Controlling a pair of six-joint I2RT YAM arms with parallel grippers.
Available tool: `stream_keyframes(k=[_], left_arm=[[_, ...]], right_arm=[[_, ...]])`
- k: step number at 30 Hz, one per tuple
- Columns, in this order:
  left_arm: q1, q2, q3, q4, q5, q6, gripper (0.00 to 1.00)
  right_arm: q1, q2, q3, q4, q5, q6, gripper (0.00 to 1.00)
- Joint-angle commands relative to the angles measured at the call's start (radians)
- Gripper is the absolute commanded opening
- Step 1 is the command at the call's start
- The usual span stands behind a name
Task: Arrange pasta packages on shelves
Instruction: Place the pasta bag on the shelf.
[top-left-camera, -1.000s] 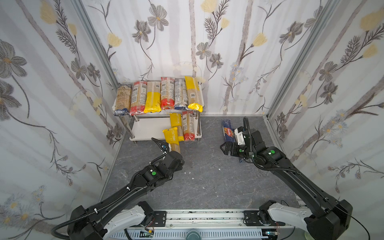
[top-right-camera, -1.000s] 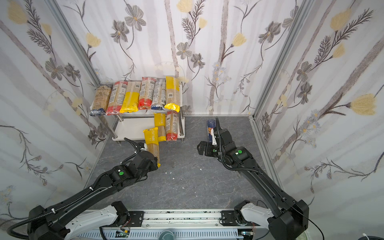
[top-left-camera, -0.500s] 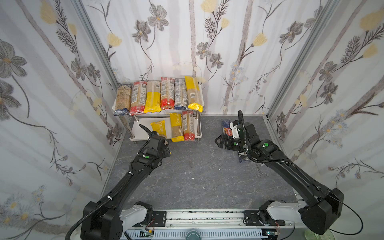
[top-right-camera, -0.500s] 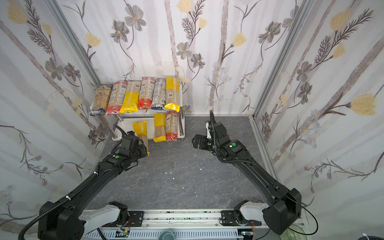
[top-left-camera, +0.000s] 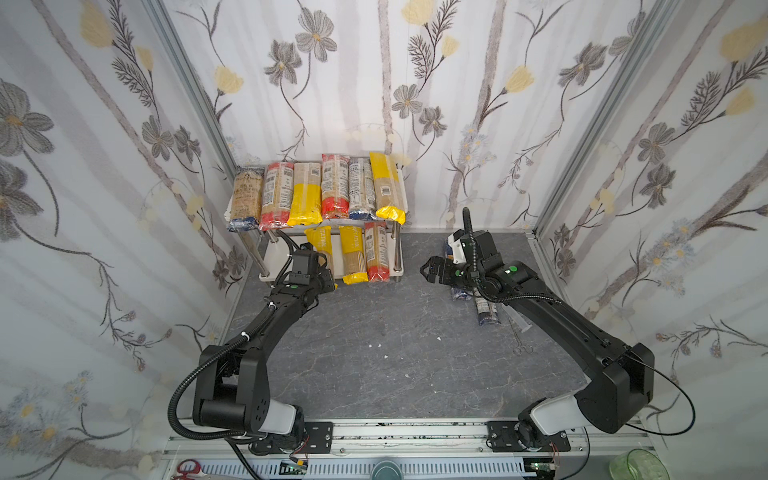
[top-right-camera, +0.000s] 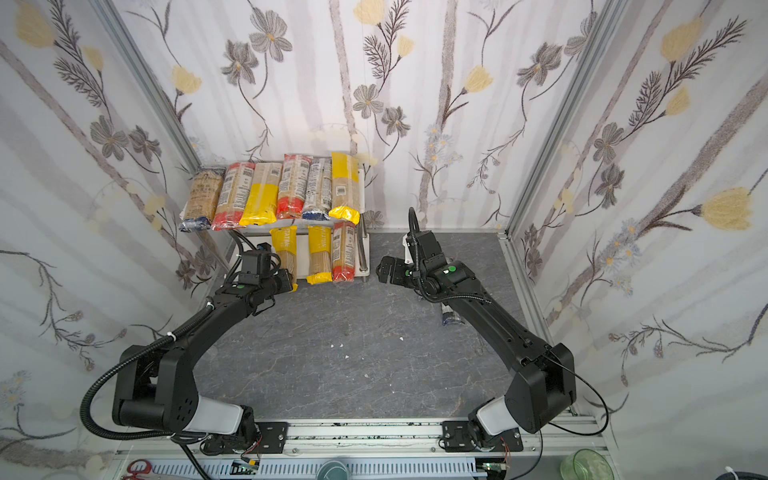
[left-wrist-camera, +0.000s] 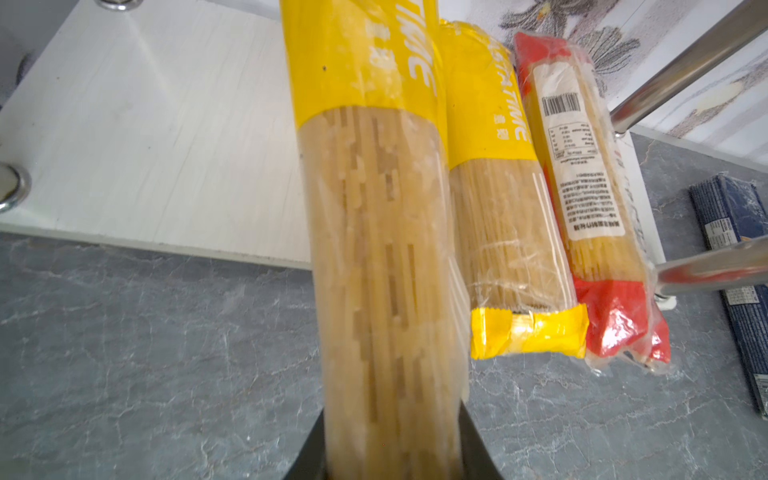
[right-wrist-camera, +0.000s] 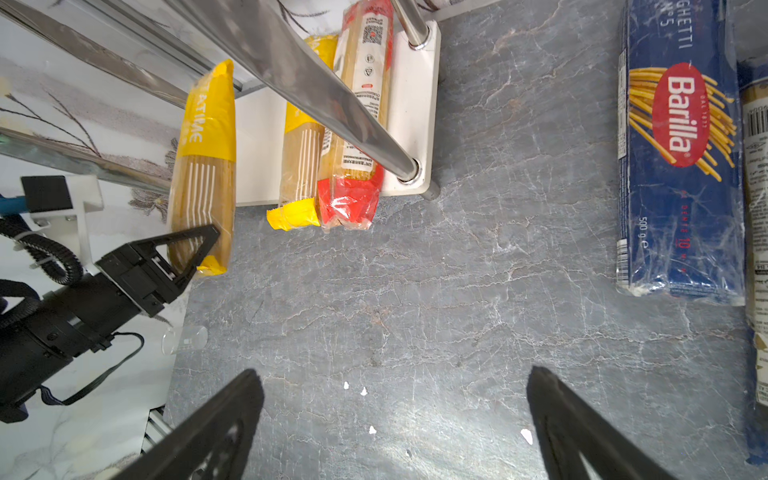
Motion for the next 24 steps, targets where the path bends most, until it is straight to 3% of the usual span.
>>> stream_keyframes(k=[1,24], left_arm=[[0.01,0.041,0.039,0.171,0.014,0.046,0.0],[0.05,0.339,0.204,0.261,0.062,0.071,0.0]], right_arm=[[-0.017,0.01,0.014,0.033,-0.022,0.007,1.0],[-0.07,-0.004,0.024,-0.047,-0.004,-0.009,1.0]])
